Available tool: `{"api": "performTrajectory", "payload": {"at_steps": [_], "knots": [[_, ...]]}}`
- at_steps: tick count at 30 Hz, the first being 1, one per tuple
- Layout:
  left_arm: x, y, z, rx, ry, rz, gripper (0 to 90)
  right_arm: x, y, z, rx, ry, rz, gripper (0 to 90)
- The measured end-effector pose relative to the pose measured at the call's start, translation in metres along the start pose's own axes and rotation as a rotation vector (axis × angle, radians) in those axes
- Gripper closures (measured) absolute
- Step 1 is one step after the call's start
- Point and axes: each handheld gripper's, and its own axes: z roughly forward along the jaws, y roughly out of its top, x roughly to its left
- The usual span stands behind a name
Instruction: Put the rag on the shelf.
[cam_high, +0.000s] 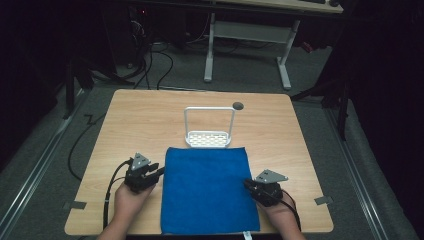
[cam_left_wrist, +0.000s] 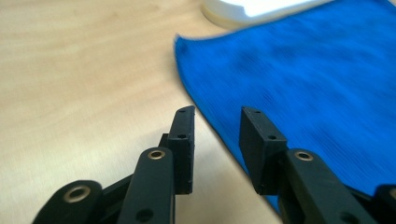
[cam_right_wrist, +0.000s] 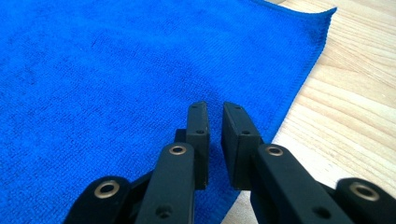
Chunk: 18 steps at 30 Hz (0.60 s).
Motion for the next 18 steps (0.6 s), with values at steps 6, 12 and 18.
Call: {"api": "performTrajectory", "payload": {"at_steps": [6,12,18], "knots": [[0.006,0.028,0.033,0.001,0.061,0.011,71.5,-0.002,-0.001,0.0,-0.005,0.007,0.007,81.1],[0.011,0.041,0.052,0.009,0.072,-0.006,65.5,-0.002,0.0,-0.001,-0.007,0.013,0.004,80.8],[0.009,0.047,0.068,0.049,0.076,-0.008,61.1,-0.003,-0.001,0.0,-0.004,0.017,0.004,80.6]]}}
